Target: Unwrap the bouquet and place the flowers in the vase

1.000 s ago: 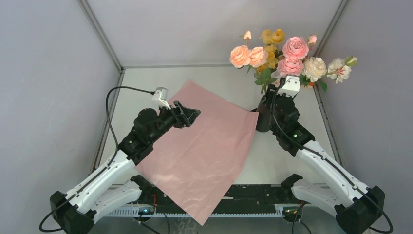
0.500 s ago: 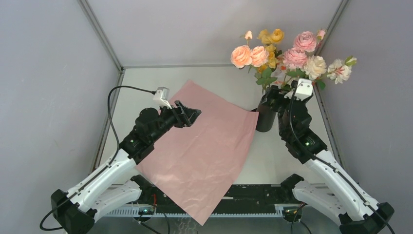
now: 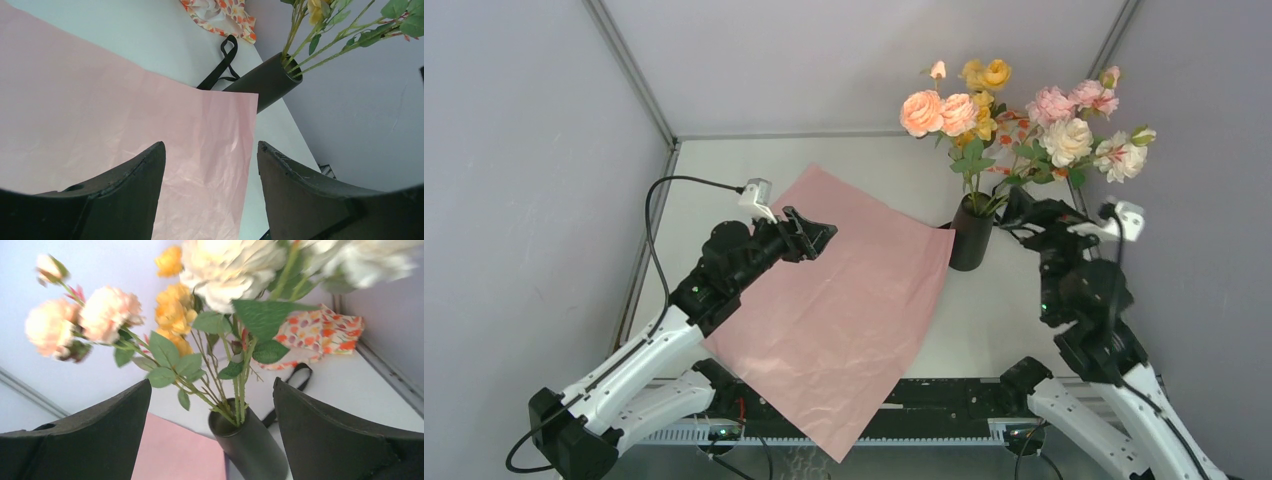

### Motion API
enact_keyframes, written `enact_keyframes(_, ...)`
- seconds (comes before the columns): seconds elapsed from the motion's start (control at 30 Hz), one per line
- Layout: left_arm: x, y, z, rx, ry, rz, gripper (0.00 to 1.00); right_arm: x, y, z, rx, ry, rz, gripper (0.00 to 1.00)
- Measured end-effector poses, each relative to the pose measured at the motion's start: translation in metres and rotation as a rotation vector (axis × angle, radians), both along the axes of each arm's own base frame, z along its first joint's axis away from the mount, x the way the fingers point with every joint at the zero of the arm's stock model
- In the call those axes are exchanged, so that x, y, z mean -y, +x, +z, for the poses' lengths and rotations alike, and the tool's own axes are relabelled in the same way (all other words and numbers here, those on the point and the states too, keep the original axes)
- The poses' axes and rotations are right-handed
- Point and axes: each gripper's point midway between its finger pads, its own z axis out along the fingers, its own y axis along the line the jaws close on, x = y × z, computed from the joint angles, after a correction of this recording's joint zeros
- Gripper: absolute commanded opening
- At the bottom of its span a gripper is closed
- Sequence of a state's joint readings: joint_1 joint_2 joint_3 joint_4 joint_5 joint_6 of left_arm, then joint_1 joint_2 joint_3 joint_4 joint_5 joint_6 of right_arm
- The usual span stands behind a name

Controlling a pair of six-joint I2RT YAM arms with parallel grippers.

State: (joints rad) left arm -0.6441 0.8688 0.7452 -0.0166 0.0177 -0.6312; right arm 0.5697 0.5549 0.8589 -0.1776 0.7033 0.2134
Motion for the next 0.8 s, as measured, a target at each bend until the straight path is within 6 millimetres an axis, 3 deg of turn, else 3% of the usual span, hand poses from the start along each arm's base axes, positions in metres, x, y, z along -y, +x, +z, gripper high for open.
enact_keyframes(0.33,0.000,-0.001,0.001,-0.010,-0.014,0.002,0.72,0.041,-0.084,0.062,0.298,0.292,0.075,0.99)
enact_keyframes(0.47,0.000,-0.001,0.002,-0.012,-0.023,0.003,0.72,0.042,-0.094,0.068,0.331,0.328,0.108,1.00)
enact_keyframes(0.8,-0.007,-0.007,0.012,0.014,-0.050,0.017,0.73,0.029,-0.091,0.064,0.305,0.341,0.163,1.00)
